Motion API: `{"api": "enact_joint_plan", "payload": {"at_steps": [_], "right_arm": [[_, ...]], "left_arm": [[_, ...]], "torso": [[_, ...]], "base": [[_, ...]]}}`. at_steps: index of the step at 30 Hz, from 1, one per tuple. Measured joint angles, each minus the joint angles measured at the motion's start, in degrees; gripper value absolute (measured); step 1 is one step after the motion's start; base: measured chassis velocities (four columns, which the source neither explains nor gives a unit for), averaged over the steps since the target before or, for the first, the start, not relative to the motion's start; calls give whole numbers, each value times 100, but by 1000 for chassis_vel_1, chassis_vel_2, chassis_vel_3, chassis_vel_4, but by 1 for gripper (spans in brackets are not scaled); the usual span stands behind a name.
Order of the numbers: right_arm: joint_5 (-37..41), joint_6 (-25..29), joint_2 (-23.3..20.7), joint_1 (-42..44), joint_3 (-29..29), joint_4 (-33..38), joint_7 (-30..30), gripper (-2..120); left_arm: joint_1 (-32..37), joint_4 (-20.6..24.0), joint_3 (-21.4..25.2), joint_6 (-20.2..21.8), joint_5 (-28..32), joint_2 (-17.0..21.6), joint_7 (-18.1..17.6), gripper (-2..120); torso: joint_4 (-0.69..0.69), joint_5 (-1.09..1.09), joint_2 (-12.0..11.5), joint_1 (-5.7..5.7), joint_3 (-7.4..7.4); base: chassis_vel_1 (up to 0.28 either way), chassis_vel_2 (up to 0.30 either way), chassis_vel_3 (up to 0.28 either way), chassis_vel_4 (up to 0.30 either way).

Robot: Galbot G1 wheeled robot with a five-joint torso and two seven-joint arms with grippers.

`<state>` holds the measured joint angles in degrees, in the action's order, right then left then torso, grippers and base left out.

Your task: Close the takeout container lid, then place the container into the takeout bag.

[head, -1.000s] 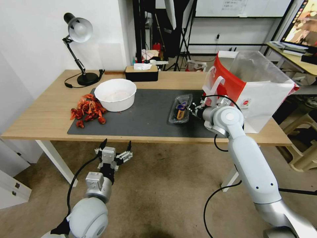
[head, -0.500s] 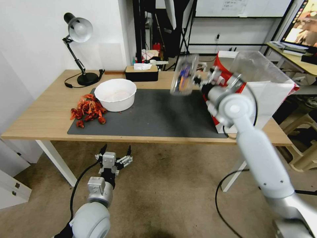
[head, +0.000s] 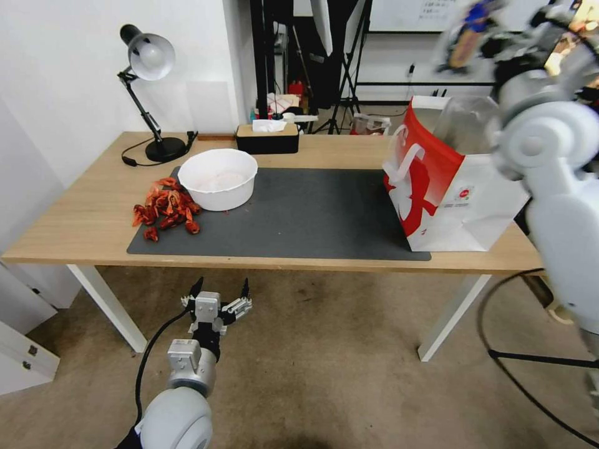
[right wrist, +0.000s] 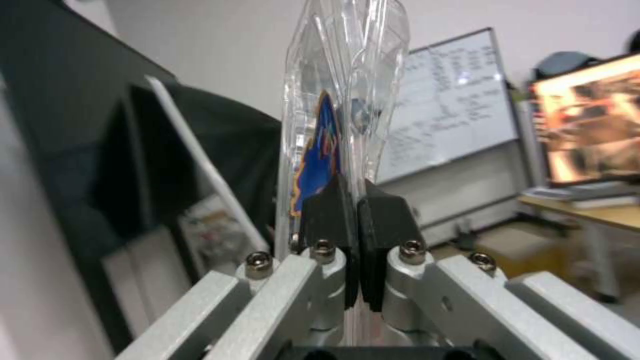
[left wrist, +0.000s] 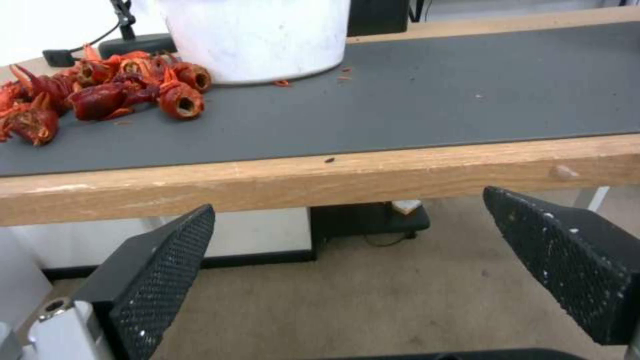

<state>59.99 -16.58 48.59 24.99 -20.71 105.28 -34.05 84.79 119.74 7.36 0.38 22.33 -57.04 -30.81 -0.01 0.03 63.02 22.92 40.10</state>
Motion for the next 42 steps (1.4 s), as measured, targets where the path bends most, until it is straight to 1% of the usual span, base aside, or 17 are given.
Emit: {"api": "enact_joint_plan", "payload": {"at_steps": [3, 9, 11, 12, 13, 15, 16, 19, 20, 23, 24, 27, 28, 32, 34, 36, 42], "right_arm": [[-82, -67, -115, 391, -171, 98, -55, 0], [-37, -178, -41, 763, -322, 220, -193, 1], [13, -181, 25, 820, -334, 246, -247, 7], [93, -186, 110, 861, -337, 267, -312, 14], [93, -186, 110, 861, -337, 267, -312, 14], [241, -217, 215, 890, -341, 282, -415, 25], [241, -217, 215, 890, -341, 282, -415, 25], [279, -234, 285, 963, -353, 289, -452, 41], [279, -234, 285, 963, -353, 289, -452, 41], [240, -228, 340, 1068, -349, 347, -405, 55], [240, -228, 340, 1068, -349, 347, -405, 55], [115, -176, 382, 1156, -295, 506, -242, 69], [115, -176, 382, 1156, -295, 506, -242, 69], [-306, 67, 365, 1350, -196, 781, 307, 88], [-410, 142, 338, 1418, -187, 846, 451, 91], [-675, 334, 234, 1636, -143, 1048, 775, 99], [-1363, 735, 13, 2327, -93, 1456, 1180, 111]], "left_arm": [[-40, -17, -36, 0, 4, 5, 3, 100], [-152, -65, -93, 17, 28, -6, 3, 100], [-166, -69, -107, 27, 31, -8, 2, 100], [-172, -78, -121, 33, 31, -9, 2, 100], [-172, -78, -121, 33, 31, -9, 2, 100], [-171, -93, -135, 38, 28, -9, 2, 100], [-171, -93, -135, 38, 28, -9, 2, 100], [-165, -101, -138, 42, 26, -2, 2, 100], [-165, -101, -138, 42, 26, -2, 2, 100], [-192, -111, -130, 44, 37, 25, 0, 100], [-192, -111, -130, 44, 37, 25, 0, 100], [-242, -111, -122, 71, 70, 71, 0, 100], [-242, -111, -122, 71, 70, 71, 0, 100], [-330, -92, -124, 138, 159, 145, 0, 100], [-331, -88, -118, 143, 164, 145, 1, 100], [-313, -100, -96, 138, 109, 125, 27, 100], [-310, -117, -75, 98, 61, 74, 123, 100]], "torso": [[0, 0, -1, 0, 0], [1, -3, -1, 0, 0], [1, -2, -1, 0, 0], [2, -3, -1, 0, 0], [2, -3, -1, 0, 0], [2, -4, -1, 0, 0], [2, -4, -1, 0, 0], [1, -3, 0, 0, 0], [1, -3, 0, 0, 0], [1, -3, 0, 0, 0], [1, -3, 0, 0, 0], [1, -3, 0, 0, 0], [1, -3, 0, 0, 0], [1, -3, 0, 0, 0], [1, -3, -1, 0, 0], [1, -3, 0, 0, 0], [1, -3, 1, 0, 0]], "base": [[0, 0, 0, 0], [0, 0, 0, 0], [0, 0, 0, 0], [0, 0, 0, 0], [0, 0, 0, 0], [0, 0, 0, 0], [0, 0, 0, 0], [0, 0, 0, 0], [0, 0, 0, 0], [0, 0, 0, 0], [0, 0, 0, 0], [0, 0, 0, 0], [0, 0, 0, 0], [0, 0, 0, 0], [0, 0, 0, 0], [0, 0, 0, 0], [0, 0, 0, 0]]}}
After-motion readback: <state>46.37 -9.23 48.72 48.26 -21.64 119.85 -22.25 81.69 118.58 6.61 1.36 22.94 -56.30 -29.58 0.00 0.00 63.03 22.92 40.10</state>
